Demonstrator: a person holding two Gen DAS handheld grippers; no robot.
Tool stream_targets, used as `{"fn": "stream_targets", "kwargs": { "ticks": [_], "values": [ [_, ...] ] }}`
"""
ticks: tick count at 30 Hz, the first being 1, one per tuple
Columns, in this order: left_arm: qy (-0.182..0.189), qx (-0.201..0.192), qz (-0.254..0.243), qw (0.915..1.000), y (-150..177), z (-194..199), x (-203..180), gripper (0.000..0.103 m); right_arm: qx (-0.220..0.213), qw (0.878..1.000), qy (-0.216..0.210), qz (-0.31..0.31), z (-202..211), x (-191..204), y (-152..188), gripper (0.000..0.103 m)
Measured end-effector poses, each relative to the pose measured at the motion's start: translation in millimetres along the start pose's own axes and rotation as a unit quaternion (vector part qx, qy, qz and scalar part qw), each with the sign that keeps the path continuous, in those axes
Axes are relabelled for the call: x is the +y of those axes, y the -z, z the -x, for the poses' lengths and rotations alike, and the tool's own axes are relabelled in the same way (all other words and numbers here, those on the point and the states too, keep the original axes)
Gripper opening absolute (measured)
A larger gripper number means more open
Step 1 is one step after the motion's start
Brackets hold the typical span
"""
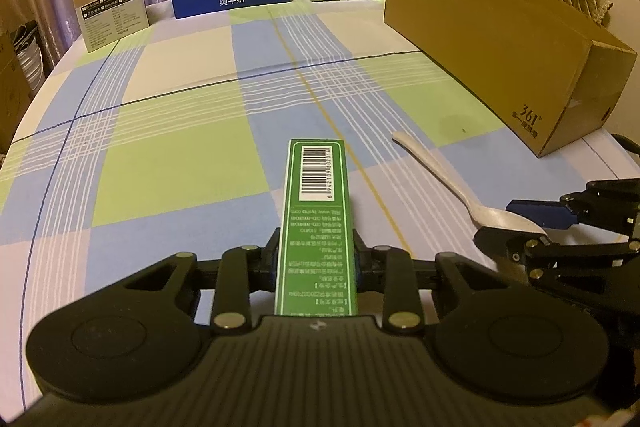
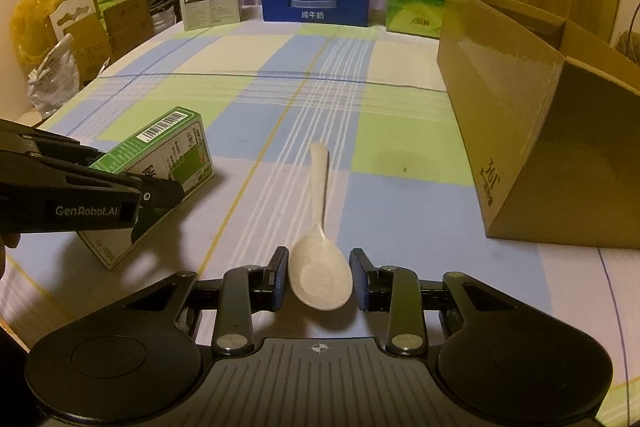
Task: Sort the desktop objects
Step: 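Lift the green box and spoon and carry them toward the cardboard box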
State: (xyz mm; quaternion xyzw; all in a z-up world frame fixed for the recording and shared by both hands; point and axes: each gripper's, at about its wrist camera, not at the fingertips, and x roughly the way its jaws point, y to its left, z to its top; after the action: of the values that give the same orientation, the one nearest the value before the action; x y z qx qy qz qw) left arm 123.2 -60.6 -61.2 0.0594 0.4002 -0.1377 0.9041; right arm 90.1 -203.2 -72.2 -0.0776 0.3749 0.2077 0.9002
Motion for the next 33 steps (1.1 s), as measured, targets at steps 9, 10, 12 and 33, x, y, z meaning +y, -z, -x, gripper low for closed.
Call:
{"fn": "stream_targets", "kwargs": {
  "ticks": [9,10,12,33],
  "values": [
    [0.006,-0.007,-0.013,0.9999,1,4,-5,0.025,-0.007,1.000,-0.001,-0.005,7,0,-1,0.029],
    [0.006,-0.008,-0.012,0.9999,0,5,-5,0.025,-0.009,1.000,-0.001,-0.005,9,0,-2,0.029],
    [0.006,-0.009,-0.012,0.9999,0,5,-6,0.025,-0.013,1.000,0.000,-0.004,11,0,-3,0.029],
    [-0.003,-0.034,-0.005,0.9994,-10,41,-17,0.025,-0.051,0.999,-0.001,-0.006,45,-3,-14,0.029]
  ]
}}
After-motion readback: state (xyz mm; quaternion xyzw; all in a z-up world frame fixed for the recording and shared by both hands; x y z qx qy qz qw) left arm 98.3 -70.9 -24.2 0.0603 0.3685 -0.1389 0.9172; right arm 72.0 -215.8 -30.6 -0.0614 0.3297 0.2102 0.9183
